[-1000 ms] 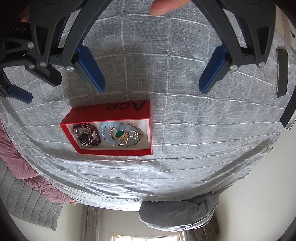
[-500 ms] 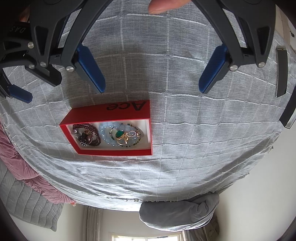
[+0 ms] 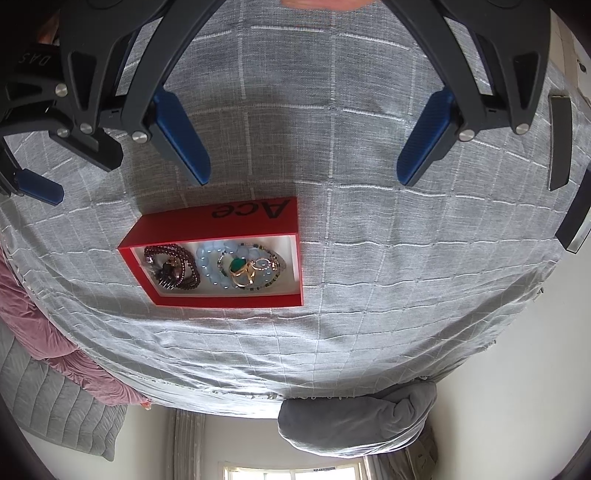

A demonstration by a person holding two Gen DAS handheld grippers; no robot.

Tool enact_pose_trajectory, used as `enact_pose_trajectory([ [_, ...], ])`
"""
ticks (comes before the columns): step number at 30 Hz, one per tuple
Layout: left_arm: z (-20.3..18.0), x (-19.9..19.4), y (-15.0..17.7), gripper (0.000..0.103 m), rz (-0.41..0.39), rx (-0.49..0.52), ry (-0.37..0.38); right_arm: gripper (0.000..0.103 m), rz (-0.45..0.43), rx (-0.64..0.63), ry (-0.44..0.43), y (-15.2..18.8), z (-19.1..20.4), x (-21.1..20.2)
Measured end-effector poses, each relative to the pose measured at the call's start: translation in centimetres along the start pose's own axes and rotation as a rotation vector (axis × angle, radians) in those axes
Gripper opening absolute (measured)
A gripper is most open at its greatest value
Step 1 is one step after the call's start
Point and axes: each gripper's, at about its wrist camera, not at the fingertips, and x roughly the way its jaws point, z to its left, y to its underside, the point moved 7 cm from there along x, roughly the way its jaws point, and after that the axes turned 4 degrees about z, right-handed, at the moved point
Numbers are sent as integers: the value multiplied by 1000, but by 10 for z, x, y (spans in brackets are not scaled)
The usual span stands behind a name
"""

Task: Organize jewelry

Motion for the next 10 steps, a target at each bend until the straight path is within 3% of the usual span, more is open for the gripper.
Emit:
enact_pose_trajectory([
  [10, 0, 0, 0, 100, 3, 0, 2, 98, 0, 0, 0, 0, 0, 0],
])
